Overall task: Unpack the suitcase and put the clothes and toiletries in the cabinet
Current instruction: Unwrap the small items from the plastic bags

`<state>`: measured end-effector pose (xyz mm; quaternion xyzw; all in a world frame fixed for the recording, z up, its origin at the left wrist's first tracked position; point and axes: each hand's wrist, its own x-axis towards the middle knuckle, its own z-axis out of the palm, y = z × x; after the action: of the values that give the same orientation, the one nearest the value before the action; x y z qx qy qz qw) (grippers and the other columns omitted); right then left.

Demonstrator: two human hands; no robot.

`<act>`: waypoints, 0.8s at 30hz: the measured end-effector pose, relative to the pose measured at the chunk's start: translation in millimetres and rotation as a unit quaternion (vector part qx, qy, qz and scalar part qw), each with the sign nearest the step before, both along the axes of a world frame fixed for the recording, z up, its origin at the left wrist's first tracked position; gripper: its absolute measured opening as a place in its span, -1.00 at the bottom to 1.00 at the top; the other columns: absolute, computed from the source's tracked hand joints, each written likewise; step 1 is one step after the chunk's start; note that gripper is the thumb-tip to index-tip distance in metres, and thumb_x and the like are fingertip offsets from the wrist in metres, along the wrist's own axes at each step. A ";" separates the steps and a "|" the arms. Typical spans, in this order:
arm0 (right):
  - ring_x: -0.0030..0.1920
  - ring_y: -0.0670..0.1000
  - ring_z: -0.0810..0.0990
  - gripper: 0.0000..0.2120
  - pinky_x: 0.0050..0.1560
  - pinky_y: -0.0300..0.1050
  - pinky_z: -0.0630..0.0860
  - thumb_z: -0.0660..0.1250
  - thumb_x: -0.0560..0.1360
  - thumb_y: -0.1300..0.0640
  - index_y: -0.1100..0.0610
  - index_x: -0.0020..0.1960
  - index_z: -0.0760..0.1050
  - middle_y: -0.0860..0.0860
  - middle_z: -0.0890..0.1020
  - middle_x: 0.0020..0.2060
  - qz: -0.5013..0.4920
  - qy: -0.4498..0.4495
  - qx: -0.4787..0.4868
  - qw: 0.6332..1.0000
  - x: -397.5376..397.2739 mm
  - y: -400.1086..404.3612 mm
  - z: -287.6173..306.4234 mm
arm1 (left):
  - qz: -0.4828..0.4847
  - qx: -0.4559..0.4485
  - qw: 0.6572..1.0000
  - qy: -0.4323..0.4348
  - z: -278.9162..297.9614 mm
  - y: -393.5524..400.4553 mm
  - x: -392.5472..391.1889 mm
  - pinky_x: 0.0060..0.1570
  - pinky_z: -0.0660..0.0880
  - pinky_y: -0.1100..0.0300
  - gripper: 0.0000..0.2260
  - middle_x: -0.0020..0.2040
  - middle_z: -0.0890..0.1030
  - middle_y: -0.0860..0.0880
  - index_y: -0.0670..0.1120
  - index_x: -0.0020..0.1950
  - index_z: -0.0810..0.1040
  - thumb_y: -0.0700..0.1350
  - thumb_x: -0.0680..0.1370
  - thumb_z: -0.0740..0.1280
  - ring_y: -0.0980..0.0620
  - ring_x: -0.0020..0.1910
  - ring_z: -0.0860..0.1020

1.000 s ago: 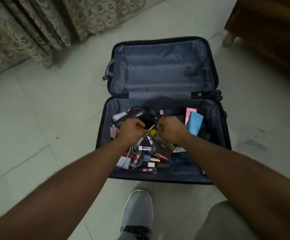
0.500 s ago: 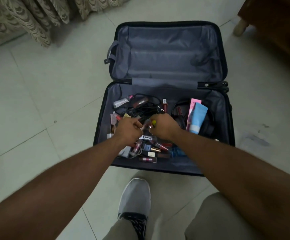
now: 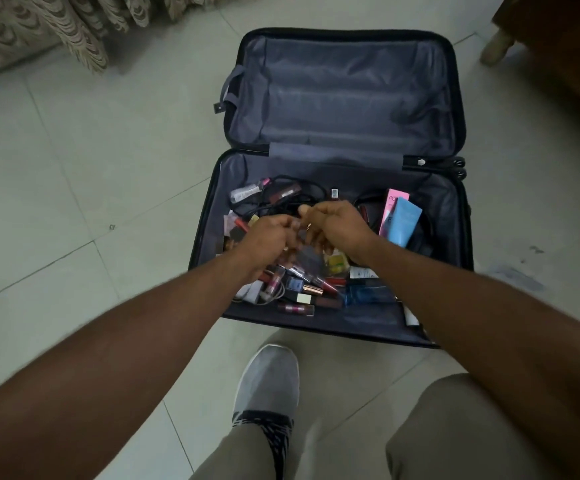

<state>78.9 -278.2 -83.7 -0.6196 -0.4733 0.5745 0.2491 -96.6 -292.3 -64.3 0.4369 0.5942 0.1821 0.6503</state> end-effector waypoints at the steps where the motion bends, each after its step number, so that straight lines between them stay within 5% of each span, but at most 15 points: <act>1: -0.46 0.09 0.59 -0.66 -0.42 -0.10 0.50 0.34 0.66 0.06 0.31 -0.13 0.63 0.19 0.69 -0.34 -0.004 -0.033 0.007 0.999 0.4 -1.2 -7.7 | 0.019 -0.005 1.000 0.021 -1.8 -0.9 -0.3 -0.42 0.42 0.14 -0.77 -0.28 0.62 -0.11 -0.20 -0.02 0.63 -0.43 0.47 0.25 0.02 -0.44 0.48; 3: -0.38 0.06 0.64 -0.72 -0.27 -0.05 0.59 0.33 0.61 0.11 0.24 -0.19 0.66 0.14 0.70 -0.34 0.065 -0.177 0.057 0.980 1.8 -4.5 -21.3 | 0.059 -0.013 0.996 0.068 -5.1 -2.9 -4.5 -0.47 0.33 0.18 -0.76 -0.38 0.53 -0.08 -0.14 -0.18 0.59 -0.44 0.49 0.23 0.04 -0.51 0.39; 5: -0.23 0.06 0.66 -0.79 -0.18 -0.04 0.62 0.36 0.52 0.04 0.12 -0.21 0.64 0.05 0.68 -0.26 0.198 -0.319 0.082 0.923 -1.2 -12.1 -26.4 | 0.093 -0.023 0.992 0.087 -6.1 -4.2 -11.8 -0.49 0.32 0.19 -0.75 -0.39 0.49 -0.07 -0.10 -0.26 0.51 -0.40 0.49 0.22 0.06 -0.56 0.39; 10: -0.14 0.04 0.59 -0.77 -0.14 -0.03 0.62 0.49 0.45 -0.07 0.06 -0.13 0.53 -0.01 0.56 -0.19 0.330 -0.407 0.064 0.849 -21.8 -25.9 -22.7 | 0.097 -0.007 0.990 0.099 -12.2 -8.5 -25.4 -0.46 0.47 0.22 -0.90 -0.24 0.59 -0.10 -0.12 -0.17 0.57 -0.30 0.51 0.35 0.02 -0.40 0.52; 13: -0.23 0.05 0.59 -0.77 -0.22 -0.04 0.62 0.47 0.47 0.01 0.15 -0.22 0.57 0.02 0.56 -0.32 0.333 -0.352 0.036 0.874 -22.9 -19.2 -22.7 | 0.042 0.058 0.990 0.121 -20.3 -15.4 -28.2 -0.43 0.51 0.20 -0.86 -0.13 0.68 -0.11 -0.12 -0.11 0.66 -0.34 0.50 0.40 0.00 -0.29 0.60; 17: -0.42 -0.06 0.58 -0.82 -0.39 -0.18 0.51 0.50 0.48 0.12 0.24 -0.20 0.68 0.06 0.65 -0.40 0.262 -0.196 0.000 0.945 -15.9 -13.6 -8.1 | -0.135 0.149 0.966 0.163 -24.1 -14.2 -30.8 -0.17 0.62 0.22 -0.64 -0.03 0.68 0.07 0.00 0.19 0.68 -0.34 0.48 0.45 0.11 -0.07 0.64; 20: -0.47 -0.05 0.57 -0.85 -0.46 -0.19 0.49 0.48 0.51 0.20 0.28 -0.17 0.65 0.04 0.64 -0.45 0.205 -0.107 -0.038 0.972 -7.9 -15.2 -4.1 | -0.216 0.170 0.944 0.181 -21.6 -13.8 -22.3 -0.28 0.47 0.24 -0.88 -0.27 0.58 0.11 -0.06 -0.12 0.67 -0.21 0.44 0.57 0.19 -0.31 0.52; 22: -0.41 -0.01 0.59 -0.93 -0.41 -0.15 0.50 0.45 0.50 0.25 0.27 -0.11 0.65 0.11 0.66 -0.34 0.212 -0.090 -0.046 0.972 -1.3 -16.9 -5.6 | -0.215 0.171 0.940 0.203 -22.0 -14.0 -18.0 -0.37 0.36 0.28 -0.74 -0.41 0.52 0.12 -0.02 -0.33 0.55 -0.09 0.45 0.59 0.19 -0.43 0.46; 24: -0.24 0.04 0.65 -0.92 -0.26 -0.07 0.60 0.45 0.50 0.25 0.20 -0.01 0.62 0.13 0.68 -0.17 0.271 -0.120 -0.032 0.955 5.3 -20.3 -8.8 | -0.187 0.141 0.948 0.216 -25.5 -14.9 -16.3 -0.49 0.36 0.35 -0.77 -0.40 0.61 0.05 -0.05 -0.28 0.60 -0.04 0.51 0.55 0.21 -0.51 0.51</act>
<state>84.1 -298.5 -92.6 -0.5400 -0.6312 0.5567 0.0060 -112.9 -307.2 -89.7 0.6560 0.5964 0.0406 0.4608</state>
